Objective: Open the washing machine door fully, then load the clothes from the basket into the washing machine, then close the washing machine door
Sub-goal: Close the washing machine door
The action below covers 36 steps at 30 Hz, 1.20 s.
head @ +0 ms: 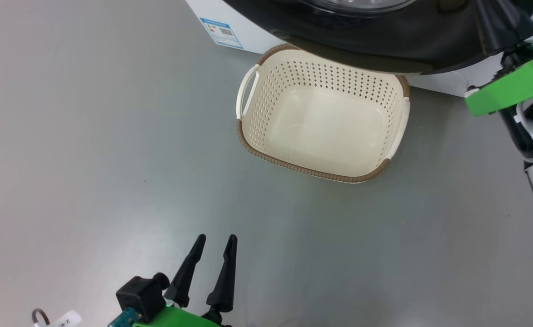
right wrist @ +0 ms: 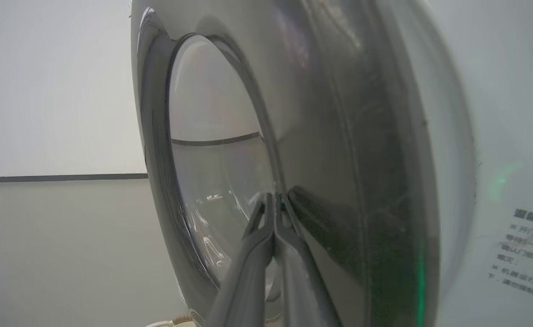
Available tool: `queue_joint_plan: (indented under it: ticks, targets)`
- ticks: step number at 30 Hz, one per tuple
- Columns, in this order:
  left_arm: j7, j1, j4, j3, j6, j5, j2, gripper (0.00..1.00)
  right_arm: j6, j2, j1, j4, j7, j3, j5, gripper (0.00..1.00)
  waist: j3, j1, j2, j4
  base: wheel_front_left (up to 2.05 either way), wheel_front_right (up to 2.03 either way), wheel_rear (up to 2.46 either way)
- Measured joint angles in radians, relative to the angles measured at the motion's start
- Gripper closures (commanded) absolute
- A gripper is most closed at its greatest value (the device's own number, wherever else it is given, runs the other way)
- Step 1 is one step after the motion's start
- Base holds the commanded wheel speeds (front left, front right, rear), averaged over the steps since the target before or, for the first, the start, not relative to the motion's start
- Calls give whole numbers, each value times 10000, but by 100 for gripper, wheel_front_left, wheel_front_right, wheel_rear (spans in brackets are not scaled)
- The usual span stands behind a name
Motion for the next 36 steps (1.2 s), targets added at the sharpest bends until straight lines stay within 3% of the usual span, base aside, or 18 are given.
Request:
queue_joint_plan:
  ticks: [10,18,27,35,36]
  targets:
    - [0,3,-111,-104,2,0,-2,0,0,-474,-929,708,0,29,-387,100,102,0,0,216,0,0,0]
    - [0,6,-123,-234,0,0,-4,0,12,-943,-1877,1476,-2,44,-1567,100,115,0,0,376,0,0,0]
    - [0,6,-146,-217,10,-2,-4,0,128,-290,-2056,1981,-86,-1221,-3145,100,51,0,0,341,0,0,0]
    - [0,6,-73,115,138,61,-4,0,71,-90,-1290,1139,-75,-1087,-2295,100,-252,0,0,-49,0,0,0]
    - [0,5,-12,161,174,111,-4,0,71,-63,-1105,997,-75,-897,-2142,85,-308,0,0,-123,0,0,0]
